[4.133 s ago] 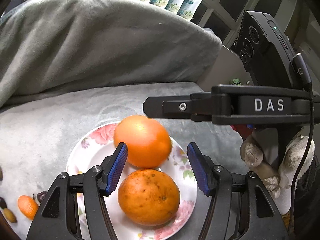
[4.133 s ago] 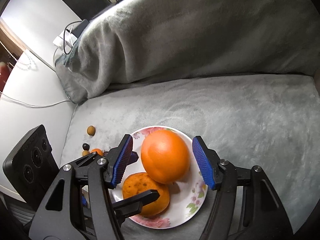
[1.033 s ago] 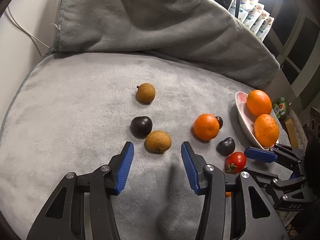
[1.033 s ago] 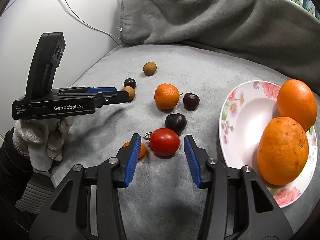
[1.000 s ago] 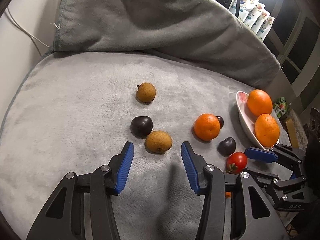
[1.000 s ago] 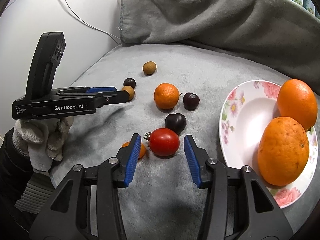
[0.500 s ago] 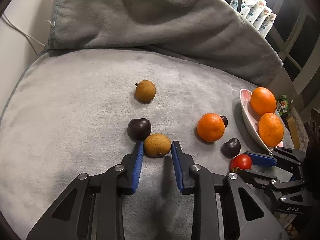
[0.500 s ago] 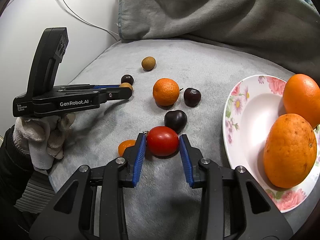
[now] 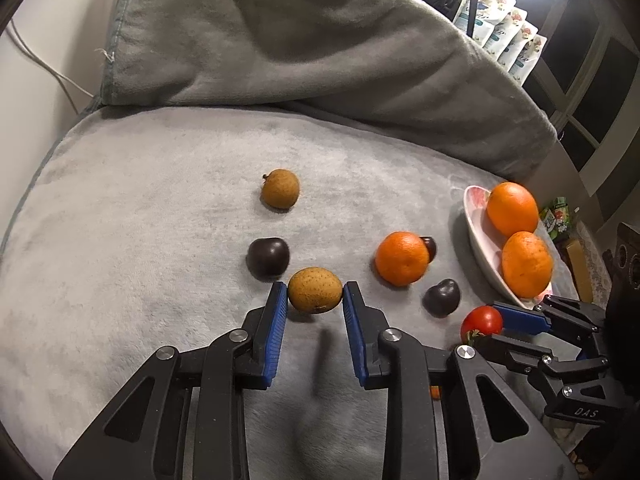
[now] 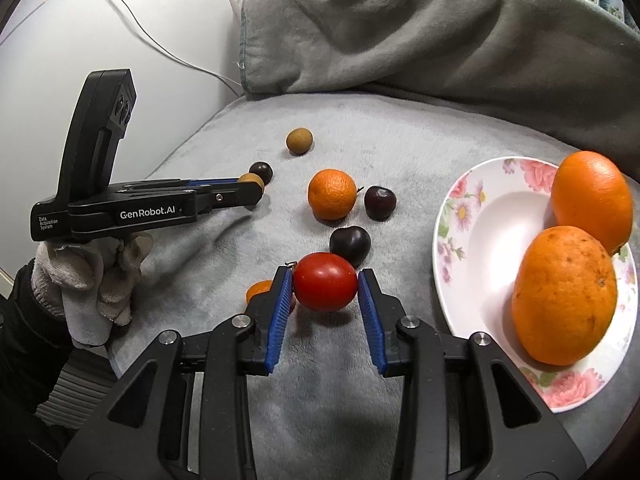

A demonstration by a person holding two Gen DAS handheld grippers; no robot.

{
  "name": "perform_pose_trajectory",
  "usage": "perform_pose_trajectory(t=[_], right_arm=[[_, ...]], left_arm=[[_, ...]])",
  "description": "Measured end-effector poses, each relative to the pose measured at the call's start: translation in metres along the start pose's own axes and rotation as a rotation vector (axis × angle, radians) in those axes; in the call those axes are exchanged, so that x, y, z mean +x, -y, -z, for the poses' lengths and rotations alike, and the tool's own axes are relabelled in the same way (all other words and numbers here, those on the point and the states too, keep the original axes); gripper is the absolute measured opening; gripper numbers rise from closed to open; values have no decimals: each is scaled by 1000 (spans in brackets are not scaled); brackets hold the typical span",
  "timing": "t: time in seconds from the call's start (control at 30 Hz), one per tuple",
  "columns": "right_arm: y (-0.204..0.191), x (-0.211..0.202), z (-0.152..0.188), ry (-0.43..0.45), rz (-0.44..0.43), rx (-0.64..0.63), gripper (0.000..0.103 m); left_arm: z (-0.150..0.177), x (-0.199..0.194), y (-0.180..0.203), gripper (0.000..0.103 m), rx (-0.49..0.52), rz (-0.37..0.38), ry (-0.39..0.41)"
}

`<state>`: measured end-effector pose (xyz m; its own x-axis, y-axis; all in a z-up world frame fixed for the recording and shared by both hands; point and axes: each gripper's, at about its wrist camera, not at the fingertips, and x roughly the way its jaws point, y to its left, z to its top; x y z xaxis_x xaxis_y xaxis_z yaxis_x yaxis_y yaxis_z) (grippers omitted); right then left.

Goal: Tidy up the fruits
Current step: 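Grasp the red tomato with the right gripper while the left gripper grasps a brown round fruit, then carry the tomato and brown fruit onto the plate while both grippers open to release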

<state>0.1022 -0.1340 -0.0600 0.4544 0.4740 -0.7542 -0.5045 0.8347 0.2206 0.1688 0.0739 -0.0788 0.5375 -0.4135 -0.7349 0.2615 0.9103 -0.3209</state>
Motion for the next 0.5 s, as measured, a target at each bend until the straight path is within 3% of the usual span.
perform_pose_trajectory(t=[0.5], right_arm=[[24, -60, 5, 109, 19, 55, 36]], left_arm=[[-9, -13, 48, 27, 52, 78, 43]])
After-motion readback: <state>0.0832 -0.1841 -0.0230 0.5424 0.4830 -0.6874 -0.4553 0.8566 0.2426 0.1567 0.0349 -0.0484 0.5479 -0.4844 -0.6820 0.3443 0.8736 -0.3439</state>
